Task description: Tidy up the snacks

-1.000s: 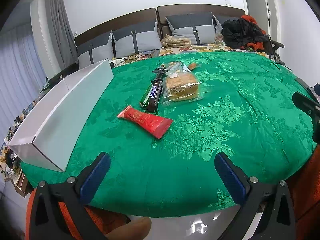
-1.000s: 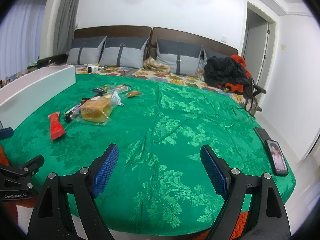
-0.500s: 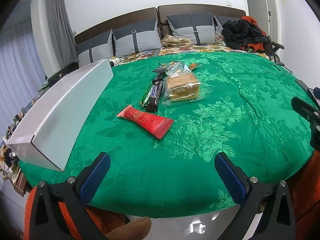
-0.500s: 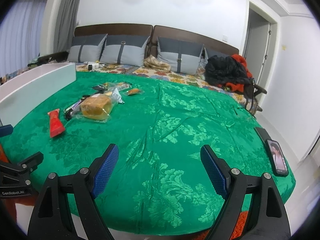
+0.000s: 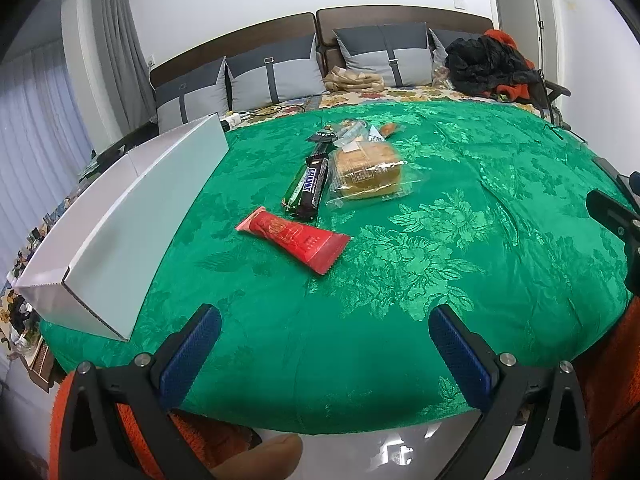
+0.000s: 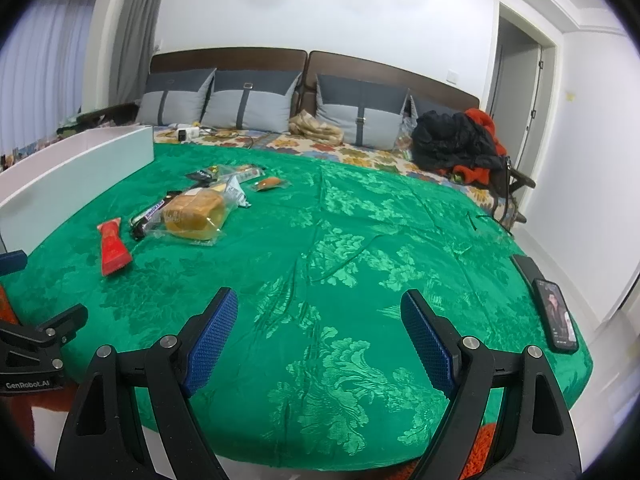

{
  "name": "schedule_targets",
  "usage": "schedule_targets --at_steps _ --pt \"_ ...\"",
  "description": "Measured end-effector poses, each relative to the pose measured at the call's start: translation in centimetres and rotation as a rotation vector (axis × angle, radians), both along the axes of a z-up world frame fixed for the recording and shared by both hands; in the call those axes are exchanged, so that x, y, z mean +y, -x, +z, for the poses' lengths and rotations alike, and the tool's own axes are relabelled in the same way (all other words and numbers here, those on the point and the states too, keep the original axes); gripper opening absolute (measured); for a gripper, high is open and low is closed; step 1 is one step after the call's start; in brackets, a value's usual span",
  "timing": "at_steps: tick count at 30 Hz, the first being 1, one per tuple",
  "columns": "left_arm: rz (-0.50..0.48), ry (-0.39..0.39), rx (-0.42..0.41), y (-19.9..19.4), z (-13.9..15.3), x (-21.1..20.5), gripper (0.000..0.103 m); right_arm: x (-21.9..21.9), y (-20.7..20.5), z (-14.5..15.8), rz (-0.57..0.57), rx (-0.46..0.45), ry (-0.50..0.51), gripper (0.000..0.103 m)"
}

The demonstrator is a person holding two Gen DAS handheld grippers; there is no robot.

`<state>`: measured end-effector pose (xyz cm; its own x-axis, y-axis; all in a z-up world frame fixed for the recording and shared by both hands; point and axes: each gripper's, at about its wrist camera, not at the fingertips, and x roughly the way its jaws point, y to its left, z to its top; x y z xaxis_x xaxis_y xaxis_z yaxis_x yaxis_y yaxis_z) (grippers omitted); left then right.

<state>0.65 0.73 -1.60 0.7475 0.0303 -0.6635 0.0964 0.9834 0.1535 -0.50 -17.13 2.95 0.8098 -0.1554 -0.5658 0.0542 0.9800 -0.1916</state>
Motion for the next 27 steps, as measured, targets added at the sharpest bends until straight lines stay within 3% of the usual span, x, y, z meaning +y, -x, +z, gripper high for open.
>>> schedule_targets --at_steps 27 --pt "0.004 -0.002 0.007 -0.11 -0.36 0.19 0.103 0.04 -0.21 -0.09 0.003 0.005 0.000 0.086"
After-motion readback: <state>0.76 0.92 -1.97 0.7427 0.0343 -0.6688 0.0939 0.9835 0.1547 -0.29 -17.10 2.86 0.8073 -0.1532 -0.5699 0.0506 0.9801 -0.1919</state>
